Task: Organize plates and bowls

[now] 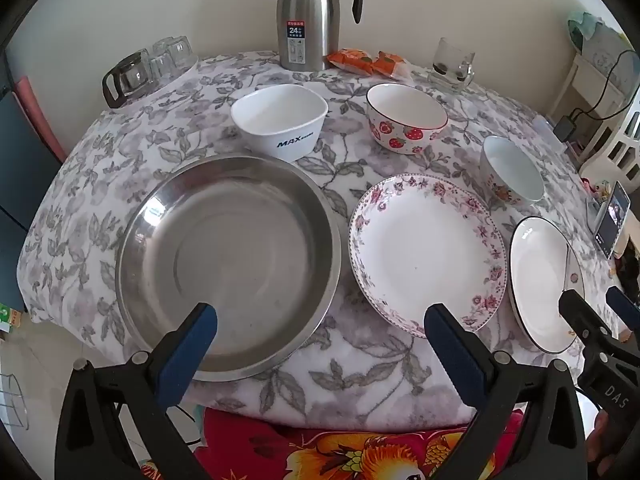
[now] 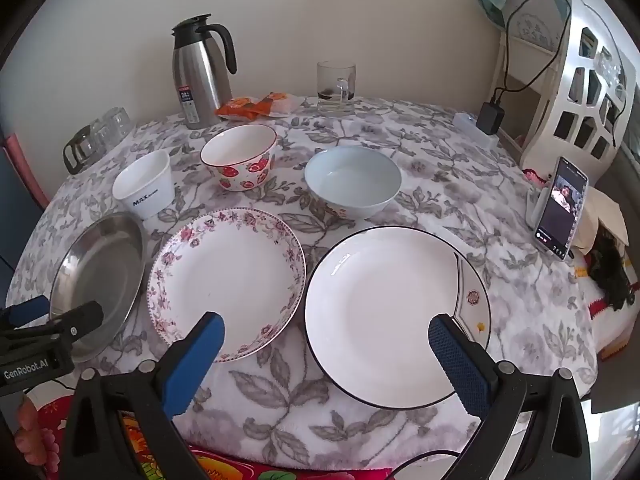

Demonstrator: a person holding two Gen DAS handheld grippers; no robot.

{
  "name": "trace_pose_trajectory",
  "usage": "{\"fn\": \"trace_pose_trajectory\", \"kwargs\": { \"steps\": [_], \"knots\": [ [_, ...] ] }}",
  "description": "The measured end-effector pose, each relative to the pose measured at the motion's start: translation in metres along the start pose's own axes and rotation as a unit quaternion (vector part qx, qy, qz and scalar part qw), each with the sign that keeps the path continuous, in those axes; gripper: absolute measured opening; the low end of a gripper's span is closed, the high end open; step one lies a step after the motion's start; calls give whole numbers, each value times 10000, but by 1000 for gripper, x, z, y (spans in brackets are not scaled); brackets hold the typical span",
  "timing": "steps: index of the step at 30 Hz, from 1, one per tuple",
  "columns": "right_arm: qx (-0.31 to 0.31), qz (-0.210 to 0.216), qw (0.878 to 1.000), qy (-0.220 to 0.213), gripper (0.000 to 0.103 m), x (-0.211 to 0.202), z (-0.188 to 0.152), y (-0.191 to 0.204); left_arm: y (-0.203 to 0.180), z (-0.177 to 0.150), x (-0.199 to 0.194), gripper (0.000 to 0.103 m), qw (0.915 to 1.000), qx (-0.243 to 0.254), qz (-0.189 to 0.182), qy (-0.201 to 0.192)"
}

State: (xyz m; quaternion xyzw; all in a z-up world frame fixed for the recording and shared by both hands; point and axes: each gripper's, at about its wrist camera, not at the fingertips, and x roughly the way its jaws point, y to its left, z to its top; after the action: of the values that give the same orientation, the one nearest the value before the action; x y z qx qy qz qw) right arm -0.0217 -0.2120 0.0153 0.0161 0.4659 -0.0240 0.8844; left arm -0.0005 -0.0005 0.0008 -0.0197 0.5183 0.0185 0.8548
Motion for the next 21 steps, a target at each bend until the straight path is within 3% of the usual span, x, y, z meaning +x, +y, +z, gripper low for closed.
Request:
{"fn": "trace_pose_trajectory", "kwargs": {
  "steps": [9, 21],
  "knots": [
    [-69, -9, 10000, -47, 103, 1, 0, -3, 5, 2, 5, 103, 9998, -145, 31, 157],
    [164, 54, 9999, -8, 103, 2, 0, -6, 4, 0, 2, 103, 9998, -141, 118, 82]
  ]
}}
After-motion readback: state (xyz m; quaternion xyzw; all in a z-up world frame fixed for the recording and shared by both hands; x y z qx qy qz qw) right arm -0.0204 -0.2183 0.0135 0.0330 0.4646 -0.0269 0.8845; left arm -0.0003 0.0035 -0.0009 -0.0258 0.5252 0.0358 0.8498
